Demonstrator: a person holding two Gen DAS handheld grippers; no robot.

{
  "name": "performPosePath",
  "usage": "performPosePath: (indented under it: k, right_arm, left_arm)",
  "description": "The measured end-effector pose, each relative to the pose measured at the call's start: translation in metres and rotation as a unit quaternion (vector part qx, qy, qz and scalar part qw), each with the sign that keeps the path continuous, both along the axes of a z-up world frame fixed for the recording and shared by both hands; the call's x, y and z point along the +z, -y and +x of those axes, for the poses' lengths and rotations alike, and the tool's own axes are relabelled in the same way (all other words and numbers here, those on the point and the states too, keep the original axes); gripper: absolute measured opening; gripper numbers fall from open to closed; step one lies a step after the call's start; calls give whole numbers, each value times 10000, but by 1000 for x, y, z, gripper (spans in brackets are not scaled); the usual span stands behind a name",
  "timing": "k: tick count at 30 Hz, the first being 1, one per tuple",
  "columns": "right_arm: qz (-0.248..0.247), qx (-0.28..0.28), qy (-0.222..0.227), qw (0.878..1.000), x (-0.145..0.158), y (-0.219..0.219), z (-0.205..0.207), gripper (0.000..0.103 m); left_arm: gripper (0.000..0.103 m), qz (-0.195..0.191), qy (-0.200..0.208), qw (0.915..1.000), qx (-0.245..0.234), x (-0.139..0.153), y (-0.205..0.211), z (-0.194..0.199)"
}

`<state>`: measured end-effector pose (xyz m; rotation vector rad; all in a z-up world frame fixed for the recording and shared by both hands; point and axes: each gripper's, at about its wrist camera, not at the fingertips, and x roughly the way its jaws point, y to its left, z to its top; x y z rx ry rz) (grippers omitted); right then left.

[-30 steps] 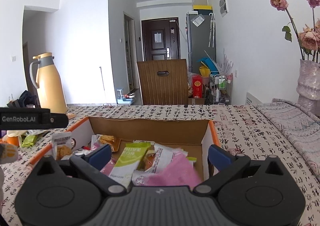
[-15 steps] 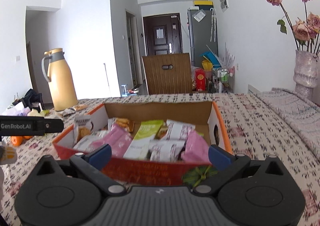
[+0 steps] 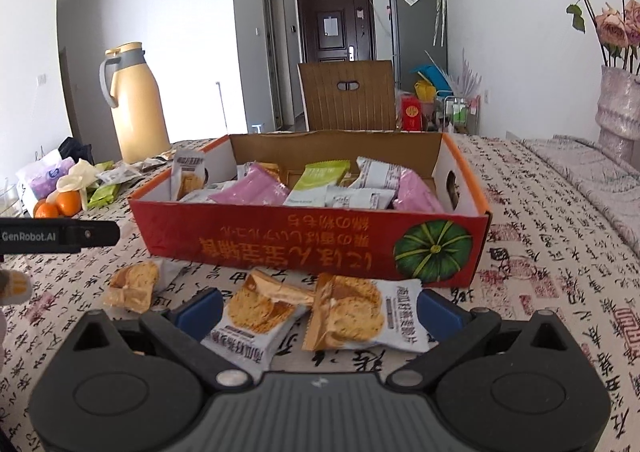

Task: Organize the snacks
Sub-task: 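Move both open tools from the box back to the cracker packets, then grasp a white-labelled cracker packet with the right tool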

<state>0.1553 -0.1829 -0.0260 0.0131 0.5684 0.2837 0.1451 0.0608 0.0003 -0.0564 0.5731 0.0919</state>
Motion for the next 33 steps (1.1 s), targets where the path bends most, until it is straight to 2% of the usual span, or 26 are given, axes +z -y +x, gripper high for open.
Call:
performPosePath:
  k: [20, 23, 27, 30, 33]
  right_arm:
    - [-463, -217, -539, 9972, -14, -30, 27, 101]
    - [-471, -398, -539, 9966, -14, -26, 33, 97]
    - [-523, -657, -530, 9951, -13, -14, 39, 97]
    - [-578, -835, -635, 9928, -16, -4, 46, 91]
    - [-566, -899, -743, 9916, -20, 3, 52, 90]
  left_arm:
    - [103, -391, -175, 9991, -45, -24, -14, 8]
    - [103, -448, -226, 9987, -42, -25, -16, 10]
    - [103, -508, -275, 9983, -40, -27, -17, 11]
    - [103, -520, -279, 9982, -48, -27, -18, 12]
    - [103, -503, -303, 9983, -55, -28, -17, 12]
